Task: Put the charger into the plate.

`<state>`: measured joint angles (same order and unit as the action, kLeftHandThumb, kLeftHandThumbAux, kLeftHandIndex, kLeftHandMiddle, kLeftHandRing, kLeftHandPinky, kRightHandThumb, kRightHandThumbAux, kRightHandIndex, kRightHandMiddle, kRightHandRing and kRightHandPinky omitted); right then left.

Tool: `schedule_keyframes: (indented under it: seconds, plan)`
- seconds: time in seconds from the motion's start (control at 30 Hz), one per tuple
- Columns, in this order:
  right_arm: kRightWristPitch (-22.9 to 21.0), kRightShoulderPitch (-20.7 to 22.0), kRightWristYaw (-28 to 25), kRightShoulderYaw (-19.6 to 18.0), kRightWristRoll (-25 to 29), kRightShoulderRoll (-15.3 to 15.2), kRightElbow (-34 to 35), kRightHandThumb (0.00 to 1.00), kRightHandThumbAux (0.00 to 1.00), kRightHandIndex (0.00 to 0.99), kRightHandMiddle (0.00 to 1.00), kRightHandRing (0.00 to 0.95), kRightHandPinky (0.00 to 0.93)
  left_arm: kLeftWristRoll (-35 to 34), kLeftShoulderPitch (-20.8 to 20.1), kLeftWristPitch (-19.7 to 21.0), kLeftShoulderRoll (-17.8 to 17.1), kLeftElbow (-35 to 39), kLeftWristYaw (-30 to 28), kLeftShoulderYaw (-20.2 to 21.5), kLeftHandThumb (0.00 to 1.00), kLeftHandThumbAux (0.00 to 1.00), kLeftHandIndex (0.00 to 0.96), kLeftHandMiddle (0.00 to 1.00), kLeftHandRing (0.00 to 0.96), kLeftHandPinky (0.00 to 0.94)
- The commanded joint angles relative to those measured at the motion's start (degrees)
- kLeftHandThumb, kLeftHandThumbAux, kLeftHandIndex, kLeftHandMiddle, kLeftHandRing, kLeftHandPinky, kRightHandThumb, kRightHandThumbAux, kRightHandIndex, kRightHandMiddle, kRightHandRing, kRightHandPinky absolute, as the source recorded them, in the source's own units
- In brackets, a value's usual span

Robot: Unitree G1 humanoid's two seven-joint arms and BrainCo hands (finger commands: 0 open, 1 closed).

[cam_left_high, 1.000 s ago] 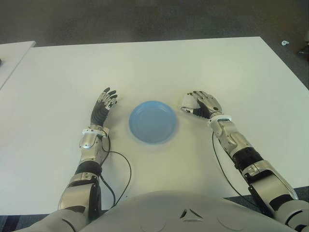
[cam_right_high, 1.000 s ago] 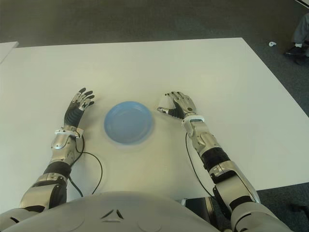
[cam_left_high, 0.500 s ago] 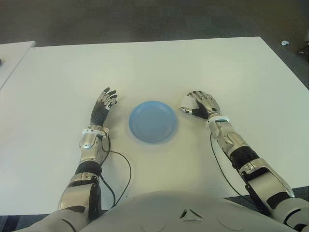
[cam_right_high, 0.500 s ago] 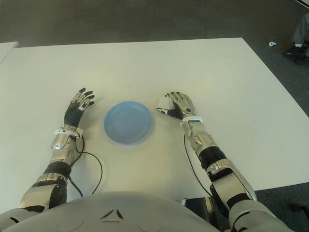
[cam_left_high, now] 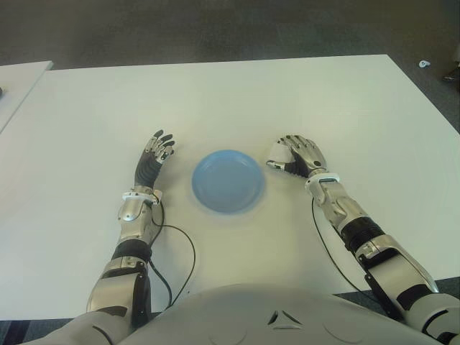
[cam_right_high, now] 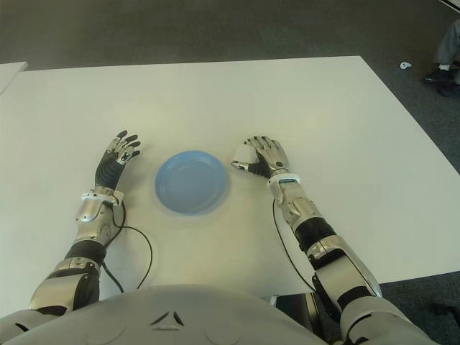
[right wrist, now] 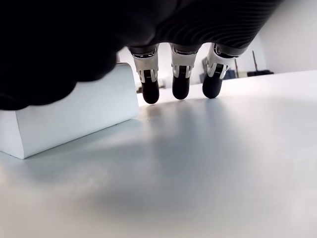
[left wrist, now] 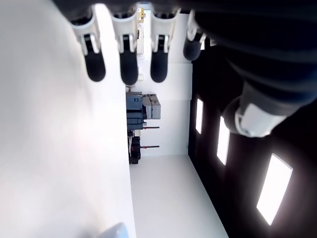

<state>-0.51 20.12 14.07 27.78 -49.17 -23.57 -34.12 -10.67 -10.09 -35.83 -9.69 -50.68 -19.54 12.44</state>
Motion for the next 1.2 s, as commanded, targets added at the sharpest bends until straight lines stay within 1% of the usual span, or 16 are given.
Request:
schedule_keyframes:
  seconds: [0.03, 0.27, 0.67, 0.77, 0.93, 1.13, 1.2]
  plan:
    - [-0.1, -1.8, -1.0, 1.3, -0.3, -0.2, -0.9, 0.3, 0.104, 0.0, 0.0, 0.0, 0.0, 0.0, 5.7, 4.3, 2.0, -4.3, -0.9, -0.6, 0.0, 0.507, 0.072, 0.169, 0.172, 0.191]
    - [1.1, -2.5, -0.7, 1.9, -0.3, -1.3, -0.9, 0.285, 0.12, 0.0, 0.0, 0.0, 0.0, 0.6, 5.8, 4.1, 1.8, -4.2, -0.3, -0.8, 0.0, 0.505, 0.071, 0.164, 0.167, 0.186]
    - [3.3, -3.5, -1.6, 2.6, -1.0, -4.8, 0.9, 0.278, 0.13, 0.0, 0.0, 0.0, 0.0, 0.9, 6.1, 3.6, 1.8, -3.9, 0.3, -0.7, 0.0, 0.501, 0.082, 0.174, 0.168, 0.183]
    - [3.8, -4.1, -2.7, 2.9, -1.5, -6.7, 2.7, 0.276, 0.133, 0.0, 0.0, 0.0, 0.0, 1.2, 6.4, 3.4, 1.8, -3.5, 0.7, -0.9, 0.0, 0.501, 0.084, 0.175, 0.168, 0.179]
    - [3.8, -4.6, -5.0, 3.0, -1.9, -8.5, 4.9, 0.263, 0.137, 0.0, 0.0, 0.0, 0.0, 1.8, 6.6, 3.5, 1.7, -3.1, 1.2, -1.0, 0.0, 0.5, 0.086, 0.172, 0.166, 0.176]
    - [4.5, -5.6, -9.8, 2.3, -1.4, -12.1, 9.6, 0.255, 0.146, 0.0, 0.0, 0.0, 0.0, 1.9, 6.7, 3.5, 1.7, -2.8, 1.3, -1.2, 0.0, 0.499, 0.083, 0.172, 0.168, 0.183]
    - [4.7, -6.1, -12.2, 1.7, -1.0, -13.6, 12.1, 0.257, 0.151, 0.0, 0.0, 0.0, 0.0, 1.9, 6.7, 3.5, 1.8, -2.7, 1.3, -1.1, 0.0, 0.5, 0.083, 0.175, 0.17, 0.184]
